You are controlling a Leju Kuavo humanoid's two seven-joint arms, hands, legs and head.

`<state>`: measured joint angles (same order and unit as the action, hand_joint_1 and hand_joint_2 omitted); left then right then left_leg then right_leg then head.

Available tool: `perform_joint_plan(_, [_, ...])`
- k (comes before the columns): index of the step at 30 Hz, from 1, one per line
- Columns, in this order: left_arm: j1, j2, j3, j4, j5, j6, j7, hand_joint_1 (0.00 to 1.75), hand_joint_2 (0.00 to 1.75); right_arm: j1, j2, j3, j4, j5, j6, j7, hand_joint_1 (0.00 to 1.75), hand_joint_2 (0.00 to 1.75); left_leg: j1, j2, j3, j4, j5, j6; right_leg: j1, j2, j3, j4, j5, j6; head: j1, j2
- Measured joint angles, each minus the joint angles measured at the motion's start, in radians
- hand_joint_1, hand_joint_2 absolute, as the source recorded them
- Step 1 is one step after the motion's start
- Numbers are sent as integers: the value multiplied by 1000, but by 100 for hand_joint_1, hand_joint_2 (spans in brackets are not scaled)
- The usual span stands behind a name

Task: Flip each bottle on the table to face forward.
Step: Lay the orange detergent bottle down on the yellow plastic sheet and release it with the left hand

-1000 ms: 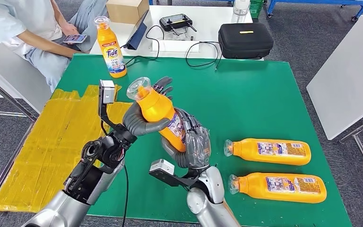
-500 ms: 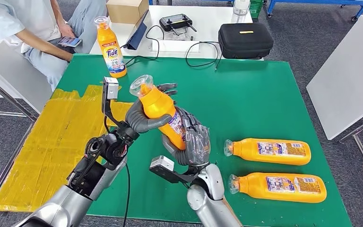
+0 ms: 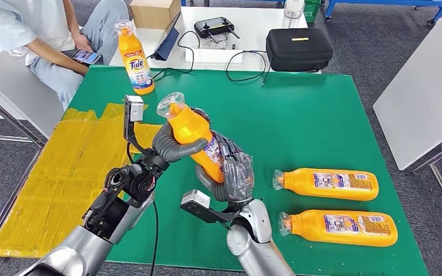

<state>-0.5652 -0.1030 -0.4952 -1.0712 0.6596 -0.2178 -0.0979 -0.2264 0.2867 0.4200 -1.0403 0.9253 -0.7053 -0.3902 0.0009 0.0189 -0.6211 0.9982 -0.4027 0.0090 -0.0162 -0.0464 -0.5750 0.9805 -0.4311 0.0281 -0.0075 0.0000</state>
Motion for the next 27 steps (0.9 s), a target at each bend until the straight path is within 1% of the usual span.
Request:
perform_joint_plan(8, [1, 0, 0, 0, 1, 6, -1, 175, 175, -2, 1, 0, 4, -1, 0, -1, 171, 175, 0, 0, 0, 0, 0, 0, 0, 0, 0, 0, 0, 0, 0, 0])
perform_joint_plan(9, [1, 0, 1, 0, 2, 10, -3, 175, 175, -2, 1, 0, 4, -1, 0, -1, 147, 175, 0, 0, 0, 0, 0, 0, 0, 0, 0, 0, 0, 0, 0, 0])
perform_joint_plan(11, [3, 0, 1, 0, 4, 19, -8, 175, 175, -2, 1, 0, 4, 2, 0, -2, 60, 175, 0, 0, 0, 0, 0, 0, 0, 0, 0, 0, 0, 0, 0, 0])
perform_joint_plan(12, [3, 0, 1, 0, 4, 24, -12, 175, 175, 0, 1, -2, 3, 3, 0, -7, 19, 175, 0, 0, 0, 0, 0, 0, 0, 0, 0, 0, 0, 0, 0, 0])
perform_joint_plan(13, [4, 0, 1, -1, 4, 30, -18, 175, 175, 3, 2, -6, 2, 5, 0, -18, 0, 175, 0, 0, 0, 0, 0, 0, 0, 0, 0, 0, 0, 0, 0, 0])
perform_joint_plan(15, [4, 0, 2, -5, -10, 58, -38, 175, 175, 20, 8, -23, -10, -2, 0, -59, 0, 175, 0, -1, 0, 0, 0, 0, 0, 0, 0, 0, 0, 0, 0, 0])
perform_joint_plan(16, [4, 0, 3, -8, -32, 89, -52, 175, 175, 32, 12, -31, -21, -14, 1, -83, 0, 175, 0, -1, -1, 0, 0, 0, 0, -1, 0, 0, 0, 0, 0, 0])
perform_joint_plan(18, [4, 4, 12, -16, -113, 189, -85, 175, 175, 62, 15, -36, -59, -54, 1, -118, 0, 175, 0, -1, -1, 0, 0, 0, 1, 0, 0, 0, 0, 0, 0, 0])
perform_joint_plan(20, [3, 17, 32, -21, -224, 309, -118, 175, 175, 100, 14, -30, -124, -99, 2, -132, 0, 175, 0, 0, -1, 0, 0, 0, 1, 0, 0, 0, 0, 0, 0, 0])
perform_joint_plan(23, [3, 54, 84, -32, -407, 461, -151, 175, 175, 150, 1, -19, -251, -165, 2, -105, 0, 175, 1, 0, -1, 0, 0, 0, 2, -1, -1, 0, 0, 0, 0, 0])
perform_joint_plan(27, [3, 97, 162, -46, -668, 586, -167, 175, 175, 183, -33, 1, -392, -243, 2, -61, 0, 175, 1, 0, -1, 0, 0, -1, 2, -1, -1, 0, 0, 0, 0, 0])
